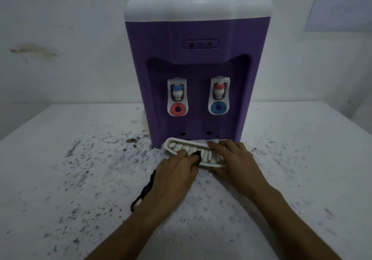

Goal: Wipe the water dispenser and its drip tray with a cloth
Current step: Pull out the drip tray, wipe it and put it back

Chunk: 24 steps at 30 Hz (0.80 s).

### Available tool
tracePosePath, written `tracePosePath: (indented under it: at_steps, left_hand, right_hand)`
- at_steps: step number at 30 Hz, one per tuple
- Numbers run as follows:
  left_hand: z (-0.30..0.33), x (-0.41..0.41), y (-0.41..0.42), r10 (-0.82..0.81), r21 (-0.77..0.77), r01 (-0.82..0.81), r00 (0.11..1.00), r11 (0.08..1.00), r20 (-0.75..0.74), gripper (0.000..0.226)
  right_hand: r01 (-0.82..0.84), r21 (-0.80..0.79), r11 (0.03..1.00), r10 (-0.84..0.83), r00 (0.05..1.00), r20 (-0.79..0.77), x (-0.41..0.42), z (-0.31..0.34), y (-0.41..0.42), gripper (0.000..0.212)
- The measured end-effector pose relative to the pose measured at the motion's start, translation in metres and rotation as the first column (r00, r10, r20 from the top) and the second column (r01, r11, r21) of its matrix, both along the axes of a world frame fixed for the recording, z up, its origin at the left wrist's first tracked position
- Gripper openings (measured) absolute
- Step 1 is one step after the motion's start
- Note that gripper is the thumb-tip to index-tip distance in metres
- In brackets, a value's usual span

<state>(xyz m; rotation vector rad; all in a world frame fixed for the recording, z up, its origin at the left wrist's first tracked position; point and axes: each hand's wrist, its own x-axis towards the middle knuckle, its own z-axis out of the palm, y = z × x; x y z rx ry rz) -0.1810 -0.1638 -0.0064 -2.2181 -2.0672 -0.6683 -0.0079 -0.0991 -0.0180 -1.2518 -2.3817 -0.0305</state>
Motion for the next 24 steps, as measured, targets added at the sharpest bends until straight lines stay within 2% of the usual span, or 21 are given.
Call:
tracePosePath:
  at_steps: [5, 7, 11, 16, 18, 22, 24]
  left_hand:
    - [0.001, 0.003, 0.001, -0.003, 0.093, -0.016, 0.981, 0.996, 0.195, 0.036]
    - [0.002, 0.007, 0.003, -0.041, 0.099, 0.022, 0.979, 0.995, 0.199, 0.039]
    - [0.001, 0.017, 0.01, -0.039, -0.019, 0.043, 0.987, 0.999, 0.158, 0.033]
    - [0.001, 0.017, 0.017, -0.056, -0.143, 0.105, 0.949, 0.984, 0.311, 0.021]
    - [0.002, 0.018, 0.019, -0.049, -0.182, 0.121, 0.932, 0.976, 0.359, 0.023]
    - [0.003, 0.017, 0.017, -0.028, -0.228, 0.11, 0.942, 0.967, 0.335, 0.029]
    - [0.005, 0.013, 0.015, -0.029, -0.233, 0.094, 0.963, 0.968, 0.268, 0.028]
  right_hand:
    - [0.007, 0.02, 1.0, -0.006, 0.999, -0.031, -0.004, 0.001, -0.001, 0.075]
    - [0.015, 0.058, 0.998, -0.011, 0.997, -0.071, -0.005, -0.002, -0.002, 0.078]
    - [0.021, 0.091, 0.996, -0.007, 0.988, -0.152, -0.007, -0.004, -0.003, 0.074]
    - [0.026, 0.085, 0.996, -0.01, 0.982, -0.188, -0.009, -0.005, -0.005, 0.071]
    - [0.032, 0.084, 0.996, -0.015, 0.981, -0.194, -0.009, -0.006, -0.006, 0.068]
    - [0.037, 0.092, 0.995, -0.021, 0.985, -0.172, -0.009, -0.004, -0.006, 0.067]
    - [0.038, 0.12, 0.992, -0.017, 0.986, -0.167, -0.009, -0.003, -0.006, 0.065]
